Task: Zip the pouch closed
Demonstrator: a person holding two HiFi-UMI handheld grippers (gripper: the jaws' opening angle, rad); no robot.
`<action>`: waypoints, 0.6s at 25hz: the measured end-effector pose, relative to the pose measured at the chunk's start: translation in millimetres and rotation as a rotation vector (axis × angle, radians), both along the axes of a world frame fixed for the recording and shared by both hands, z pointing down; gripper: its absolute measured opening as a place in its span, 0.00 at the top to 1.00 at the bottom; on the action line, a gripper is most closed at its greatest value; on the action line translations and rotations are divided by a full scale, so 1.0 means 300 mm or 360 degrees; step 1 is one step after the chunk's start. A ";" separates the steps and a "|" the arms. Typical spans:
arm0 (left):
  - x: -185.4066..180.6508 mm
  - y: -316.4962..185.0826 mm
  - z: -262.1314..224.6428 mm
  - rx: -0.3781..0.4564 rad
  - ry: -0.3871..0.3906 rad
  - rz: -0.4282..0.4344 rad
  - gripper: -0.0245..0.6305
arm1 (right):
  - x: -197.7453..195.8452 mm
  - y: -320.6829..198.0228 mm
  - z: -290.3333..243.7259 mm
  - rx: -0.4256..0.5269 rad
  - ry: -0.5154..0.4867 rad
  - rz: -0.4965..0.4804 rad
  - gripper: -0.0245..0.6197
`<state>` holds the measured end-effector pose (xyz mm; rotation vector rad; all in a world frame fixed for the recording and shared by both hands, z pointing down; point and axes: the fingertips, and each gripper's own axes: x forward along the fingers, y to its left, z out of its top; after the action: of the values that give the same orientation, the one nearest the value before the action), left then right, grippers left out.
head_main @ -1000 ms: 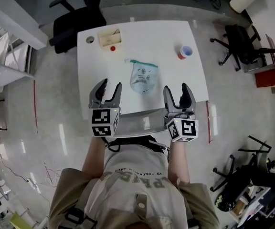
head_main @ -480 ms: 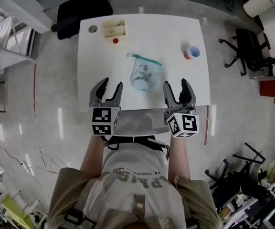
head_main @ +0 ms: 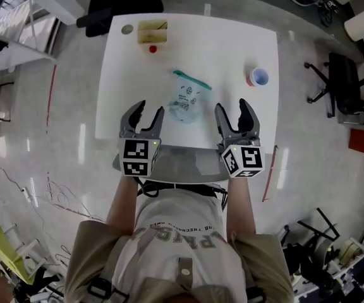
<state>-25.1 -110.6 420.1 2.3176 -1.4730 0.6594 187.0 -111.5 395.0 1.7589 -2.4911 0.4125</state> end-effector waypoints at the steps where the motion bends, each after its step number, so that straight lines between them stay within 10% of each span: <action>1: 0.011 -0.006 0.005 0.0000 -0.0014 -0.0013 0.65 | 0.008 -0.016 0.005 -0.0003 0.0002 -0.0029 0.53; 15: 0.065 -0.145 0.082 -0.0040 -0.0092 0.0005 0.65 | 0.015 -0.192 0.072 -0.0026 0.0140 -0.0347 0.53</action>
<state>-5.6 -154.2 444.7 2.3005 -1.4773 0.7477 191.5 -168.9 416.6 1.4445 -2.5711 0.3309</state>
